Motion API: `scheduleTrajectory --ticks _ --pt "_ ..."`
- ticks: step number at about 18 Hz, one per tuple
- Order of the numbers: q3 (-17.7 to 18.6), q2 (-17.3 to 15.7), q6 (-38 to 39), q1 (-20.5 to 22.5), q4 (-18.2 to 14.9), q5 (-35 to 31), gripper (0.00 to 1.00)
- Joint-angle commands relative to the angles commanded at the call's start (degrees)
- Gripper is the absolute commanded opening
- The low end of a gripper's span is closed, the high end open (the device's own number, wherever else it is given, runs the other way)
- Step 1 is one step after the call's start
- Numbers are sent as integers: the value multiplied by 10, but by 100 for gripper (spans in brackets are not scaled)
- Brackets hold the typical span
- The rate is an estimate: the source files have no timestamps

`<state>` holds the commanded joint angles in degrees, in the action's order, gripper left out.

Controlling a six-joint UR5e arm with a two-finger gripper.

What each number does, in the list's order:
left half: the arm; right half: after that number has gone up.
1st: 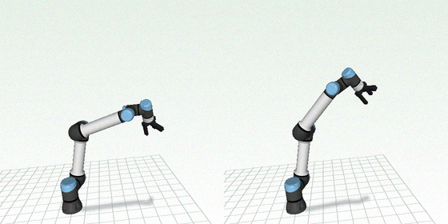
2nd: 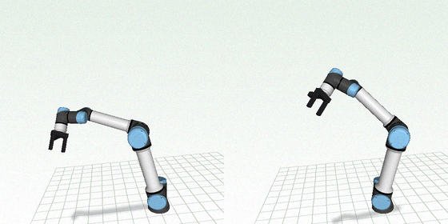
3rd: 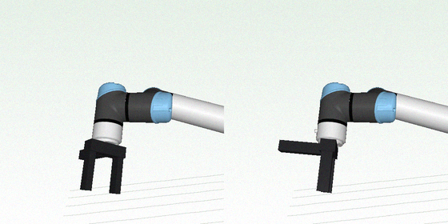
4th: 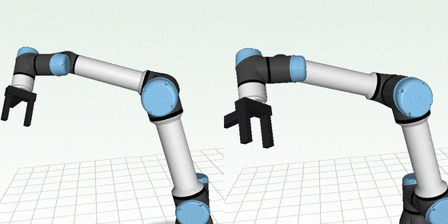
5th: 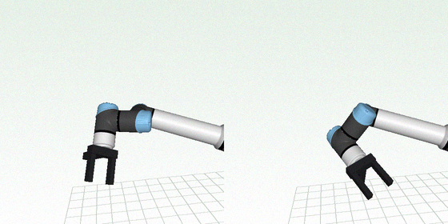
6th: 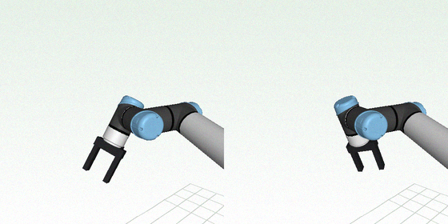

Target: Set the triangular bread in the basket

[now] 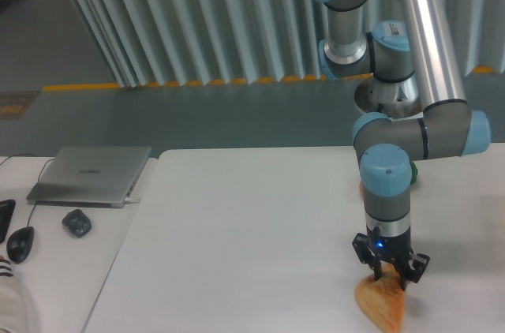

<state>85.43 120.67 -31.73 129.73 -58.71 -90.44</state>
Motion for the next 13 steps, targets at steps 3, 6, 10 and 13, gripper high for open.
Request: scheduleTrajectory --ticks 3,6,10,13 --pt "-1 -7 1 3 -1 2 0" --pt "-6 -25 0 10 -3 8 0" --pt "-7 -68 -51 37 -24 20 0" --pt "-6 -98 -167 61 -83 18 0"
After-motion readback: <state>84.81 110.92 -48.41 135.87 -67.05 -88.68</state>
